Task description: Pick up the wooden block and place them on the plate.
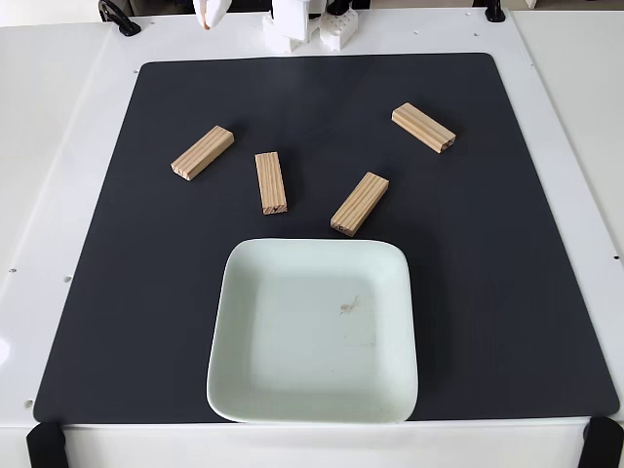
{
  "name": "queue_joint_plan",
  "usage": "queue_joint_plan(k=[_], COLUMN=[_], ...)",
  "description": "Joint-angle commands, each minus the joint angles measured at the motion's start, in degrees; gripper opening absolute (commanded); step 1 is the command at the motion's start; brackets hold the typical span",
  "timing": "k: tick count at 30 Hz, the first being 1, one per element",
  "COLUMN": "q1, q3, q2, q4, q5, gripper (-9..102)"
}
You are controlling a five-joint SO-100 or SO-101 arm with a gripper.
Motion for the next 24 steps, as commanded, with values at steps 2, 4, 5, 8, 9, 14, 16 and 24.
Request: queue_joint_plan(k=[2, 4, 5, 8, 9, 14, 16, 24], q1=[3.2, 3.5, 3.7, 3.8, 3.8, 3.8, 3.7, 3.5], q3=[-7.4, -10.5, -11.8, -14.6, -14.9, -10.7, -7.5, -0.4], q2=[-11.1, -16.3, -18.5, -23.6, -24.4, -26.0, -26.1, -31.2], q4=[0.2, 0.2, 0.2, 0.1, -0.5, -8.8, -13.5, -22.9], q5=[-7.5, -6.9, -6.8, -6.0, -5.5, -3.0, -2.5, -2.5], gripper=[0, 1, 2, 14, 18, 29, 29, 29])
